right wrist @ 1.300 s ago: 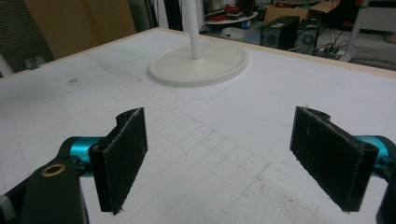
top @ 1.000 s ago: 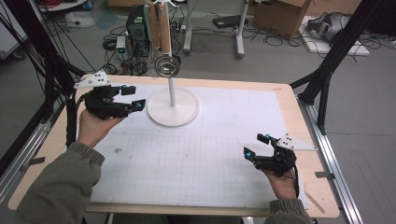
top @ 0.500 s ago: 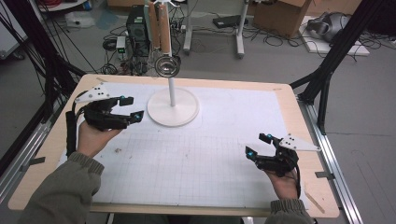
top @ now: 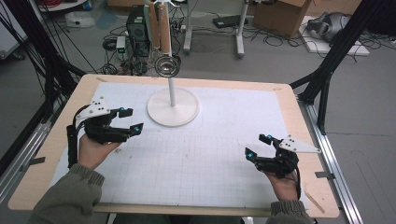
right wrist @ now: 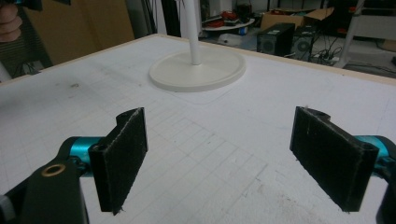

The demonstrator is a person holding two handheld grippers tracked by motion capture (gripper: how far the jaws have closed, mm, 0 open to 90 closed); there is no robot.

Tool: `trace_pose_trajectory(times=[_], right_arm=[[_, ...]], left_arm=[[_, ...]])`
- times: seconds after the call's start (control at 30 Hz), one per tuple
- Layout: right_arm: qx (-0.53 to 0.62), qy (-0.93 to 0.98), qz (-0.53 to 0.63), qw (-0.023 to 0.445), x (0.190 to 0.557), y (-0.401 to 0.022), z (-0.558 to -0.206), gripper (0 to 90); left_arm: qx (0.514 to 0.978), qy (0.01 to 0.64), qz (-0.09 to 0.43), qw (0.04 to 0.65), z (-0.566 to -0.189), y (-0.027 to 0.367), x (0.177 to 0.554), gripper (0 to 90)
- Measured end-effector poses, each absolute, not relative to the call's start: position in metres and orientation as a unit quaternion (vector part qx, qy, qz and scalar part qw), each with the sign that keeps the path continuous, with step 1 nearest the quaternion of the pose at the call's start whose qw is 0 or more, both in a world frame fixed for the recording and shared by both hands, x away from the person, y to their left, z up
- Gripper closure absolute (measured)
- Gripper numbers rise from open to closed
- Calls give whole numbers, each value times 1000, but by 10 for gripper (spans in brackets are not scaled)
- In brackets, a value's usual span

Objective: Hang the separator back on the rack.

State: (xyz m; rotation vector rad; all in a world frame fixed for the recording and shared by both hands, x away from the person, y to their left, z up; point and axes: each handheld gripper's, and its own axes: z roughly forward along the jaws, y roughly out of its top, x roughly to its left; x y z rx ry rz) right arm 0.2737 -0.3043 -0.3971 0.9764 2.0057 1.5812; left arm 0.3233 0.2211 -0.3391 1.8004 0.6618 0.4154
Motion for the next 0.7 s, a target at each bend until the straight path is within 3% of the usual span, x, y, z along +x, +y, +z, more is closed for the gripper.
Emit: trace_pose_trajectory(times=[0.7], right_arm=[[353, 725, 558, 197, 274, -300, -403, 179]], left_arm=[[763, 305, 175, 542, -376, 236, 301, 243]])
